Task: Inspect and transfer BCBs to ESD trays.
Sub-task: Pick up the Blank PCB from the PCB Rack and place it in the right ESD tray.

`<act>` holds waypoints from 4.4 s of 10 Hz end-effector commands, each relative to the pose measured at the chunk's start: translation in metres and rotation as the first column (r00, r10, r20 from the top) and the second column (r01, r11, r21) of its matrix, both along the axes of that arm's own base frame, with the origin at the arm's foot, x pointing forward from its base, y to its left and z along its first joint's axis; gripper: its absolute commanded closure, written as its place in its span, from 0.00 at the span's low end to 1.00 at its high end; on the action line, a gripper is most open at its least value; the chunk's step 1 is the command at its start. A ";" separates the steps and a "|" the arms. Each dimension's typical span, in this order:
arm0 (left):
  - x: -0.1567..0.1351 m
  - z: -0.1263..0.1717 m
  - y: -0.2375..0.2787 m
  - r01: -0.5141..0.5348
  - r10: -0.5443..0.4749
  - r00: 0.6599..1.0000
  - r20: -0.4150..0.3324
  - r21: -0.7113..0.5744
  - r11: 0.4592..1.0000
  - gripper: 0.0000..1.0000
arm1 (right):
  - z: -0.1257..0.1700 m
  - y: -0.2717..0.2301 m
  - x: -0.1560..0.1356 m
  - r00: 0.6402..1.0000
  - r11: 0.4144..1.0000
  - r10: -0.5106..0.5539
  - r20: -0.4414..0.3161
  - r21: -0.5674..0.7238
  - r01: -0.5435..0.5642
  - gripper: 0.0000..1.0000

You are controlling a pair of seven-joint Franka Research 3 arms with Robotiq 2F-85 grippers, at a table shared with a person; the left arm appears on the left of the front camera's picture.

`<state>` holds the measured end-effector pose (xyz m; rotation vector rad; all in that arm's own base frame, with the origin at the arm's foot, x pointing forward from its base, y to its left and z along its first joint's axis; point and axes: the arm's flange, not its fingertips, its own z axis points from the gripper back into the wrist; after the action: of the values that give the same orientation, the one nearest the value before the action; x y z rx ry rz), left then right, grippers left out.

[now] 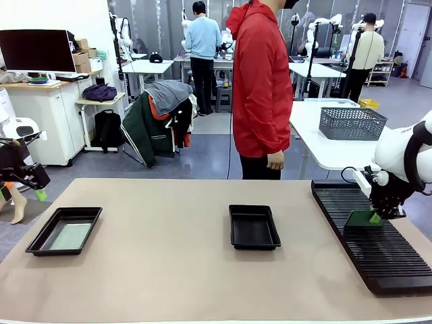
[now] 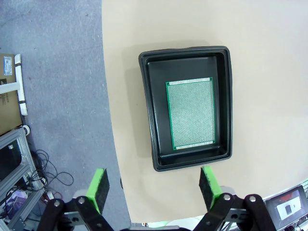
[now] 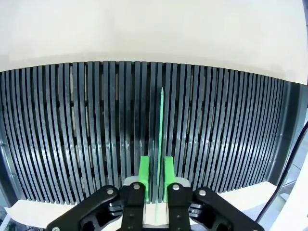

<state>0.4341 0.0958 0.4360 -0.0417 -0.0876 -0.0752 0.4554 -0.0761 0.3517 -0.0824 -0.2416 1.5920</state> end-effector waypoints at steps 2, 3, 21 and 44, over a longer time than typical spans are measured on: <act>-0.002 -0.001 0.001 0.006 -0.006 1.000 0.001 0.001 1.000 0.00 | 0.000 -0.004 0.005 1.000 1.000 0.023 -0.012 -0.010 -0.023 0.92; -0.002 -0.001 0.001 0.006 -0.006 1.000 0.001 0.001 1.000 0.00 | 0.000 -0.004 0.006 1.000 1.000 0.023 -0.016 -0.012 -0.023 1.00; -0.002 -0.001 0.001 0.006 -0.006 1.000 0.001 0.001 1.000 0.00 | 0.209 -0.025 -0.008 0.998 0.999 0.031 -0.050 -0.037 -0.032 1.00; -0.002 -0.001 0.001 0.006 -0.006 1.000 0.001 0.001 1.000 0.00 | 0.235 -0.021 0.002 0.973 0.969 -0.197 -0.122 0.127 0.213 0.98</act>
<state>0.4342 0.0958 0.4359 -0.0417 -0.0875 -0.0753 0.4492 -0.0990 0.5842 0.0100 -0.2097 1.4880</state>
